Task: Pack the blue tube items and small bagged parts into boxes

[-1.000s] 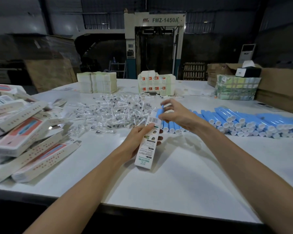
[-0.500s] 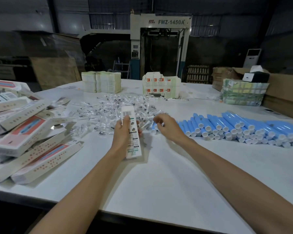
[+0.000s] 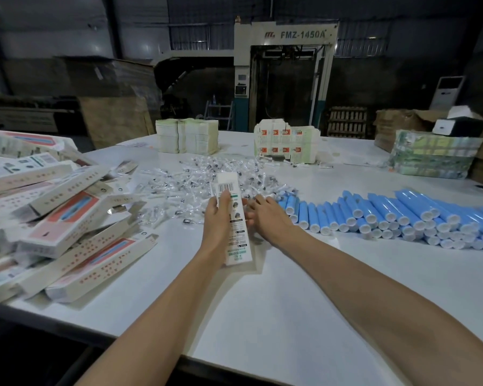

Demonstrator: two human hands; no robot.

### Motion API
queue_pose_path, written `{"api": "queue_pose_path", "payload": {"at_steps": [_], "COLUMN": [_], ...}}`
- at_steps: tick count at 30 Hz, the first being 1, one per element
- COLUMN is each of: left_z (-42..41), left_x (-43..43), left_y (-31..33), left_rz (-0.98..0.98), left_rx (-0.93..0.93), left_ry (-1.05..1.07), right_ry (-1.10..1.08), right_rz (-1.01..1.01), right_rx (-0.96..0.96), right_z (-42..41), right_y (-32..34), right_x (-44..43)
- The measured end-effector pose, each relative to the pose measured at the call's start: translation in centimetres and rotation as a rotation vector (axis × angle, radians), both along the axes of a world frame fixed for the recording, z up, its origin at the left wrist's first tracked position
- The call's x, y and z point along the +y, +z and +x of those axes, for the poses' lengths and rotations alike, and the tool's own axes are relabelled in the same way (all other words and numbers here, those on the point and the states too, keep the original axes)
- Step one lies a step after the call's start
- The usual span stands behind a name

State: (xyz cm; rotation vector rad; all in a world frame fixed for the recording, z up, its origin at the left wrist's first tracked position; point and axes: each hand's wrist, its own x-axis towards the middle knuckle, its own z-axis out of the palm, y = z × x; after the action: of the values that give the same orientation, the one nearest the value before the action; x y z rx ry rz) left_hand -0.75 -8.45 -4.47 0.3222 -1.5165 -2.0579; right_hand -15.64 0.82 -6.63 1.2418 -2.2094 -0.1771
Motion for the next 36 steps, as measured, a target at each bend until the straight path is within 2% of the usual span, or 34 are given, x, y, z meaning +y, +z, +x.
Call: {"api": "queue_pose_path", "payload": {"at_steps": [5,11,16,19,23,25,28,32,36], "left_z": [0.1,0.1,0.4,0.3,0.6,0.6,0.5,0.4,0.5], "left_x": [0.4,0.5,0.7,1.1,2.4,2.9,3.4,3.7,3.6], "left_y": [0.2,0.3,0.7,0.6,0.4,0.2,-0.1,-0.1,-0.1], "left_rz": [0.001,-0.035,0.051,0.006,-0.056,-0.08,-0.108,-0.122,-0.141], "left_rx": [0.019,0.018,0.104,0.073,0.033,0.033,0.048,0.049,0.051], "left_ry": [-0.062,-0.039,-0.149,-0.21,-0.363,-0.404,-0.432,-0.426,-0.43], "right_ry": [0.038,0.219,0.174,0.193,0.324,0.471,0.573,0.505,0.353], "right_rz": [-0.075,-0.336,-0.912,-1.247,-1.526,-1.563,-1.476,-1.279,-1.106], "right_rx": [-0.057,-0.147,-0.612,-0.844,-1.001,-1.05,-1.071,-1.056,-0.952], "right_z": [-0.3,0.8,1.5,1.9,3.3,4.5,6.3,7.6,7.6], "right_y": [-0.3,0.1,1.7,4.6,9.3,11.4,13.3,13.8,13.3], "right_x": [0.1,1.6,5.0,7.7,10.7,11.4,11.5,10.8,10.3]}}
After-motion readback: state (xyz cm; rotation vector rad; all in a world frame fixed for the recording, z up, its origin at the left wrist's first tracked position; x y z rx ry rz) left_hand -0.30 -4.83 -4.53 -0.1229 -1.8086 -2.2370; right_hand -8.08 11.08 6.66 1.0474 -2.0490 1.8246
